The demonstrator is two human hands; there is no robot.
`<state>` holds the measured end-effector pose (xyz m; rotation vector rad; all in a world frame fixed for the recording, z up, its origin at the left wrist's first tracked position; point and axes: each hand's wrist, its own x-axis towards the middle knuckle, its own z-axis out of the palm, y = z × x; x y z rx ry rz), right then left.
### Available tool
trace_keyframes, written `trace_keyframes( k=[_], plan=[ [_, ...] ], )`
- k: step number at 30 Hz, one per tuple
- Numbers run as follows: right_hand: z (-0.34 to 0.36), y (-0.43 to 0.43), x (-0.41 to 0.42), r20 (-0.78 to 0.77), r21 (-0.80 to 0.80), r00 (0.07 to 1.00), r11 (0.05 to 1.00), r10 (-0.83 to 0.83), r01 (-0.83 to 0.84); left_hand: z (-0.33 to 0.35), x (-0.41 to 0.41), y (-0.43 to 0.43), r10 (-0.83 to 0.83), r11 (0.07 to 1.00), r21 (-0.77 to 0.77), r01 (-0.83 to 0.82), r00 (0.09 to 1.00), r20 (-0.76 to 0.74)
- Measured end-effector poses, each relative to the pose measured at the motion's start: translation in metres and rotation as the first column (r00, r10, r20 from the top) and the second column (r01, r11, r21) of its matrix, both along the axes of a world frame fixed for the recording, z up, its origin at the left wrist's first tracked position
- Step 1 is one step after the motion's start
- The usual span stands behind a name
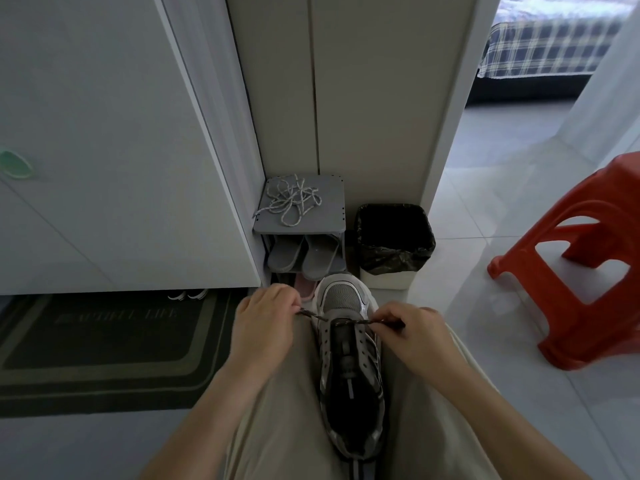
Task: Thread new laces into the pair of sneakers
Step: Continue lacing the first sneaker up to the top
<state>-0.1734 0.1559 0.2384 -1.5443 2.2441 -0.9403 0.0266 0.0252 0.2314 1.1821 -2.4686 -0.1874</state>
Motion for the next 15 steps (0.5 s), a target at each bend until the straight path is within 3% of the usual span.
trace_keyframes(
  k=[8, 12, 15],
  plan=[
    [0.002, 0.005, -0.012, 0.022, 0.064, 1.000, 0.998, -0.010, 0.008, -0.006, 0.018, -0.014, 0.193, 0.964, 0.199, -0.179, 0.980, -0.053],
    [0.004, 0.003, -0.009, 0.017, 0.057, 1.000, 0.998, 0.005, -0.006, -0.001, 0.005, 0.000, 0.066, 0.946, 0.323, -0.030, 0.993, -0.100],
    [0.006, 0.001, -0.003, 0.012, 0.052, 1.000, 0.999, 0.010, -0.011, 0.002, -0.004, 0.012, -0.068, 0.942, 0.319, 0.106, 0.989, -0.130]
  ],
)
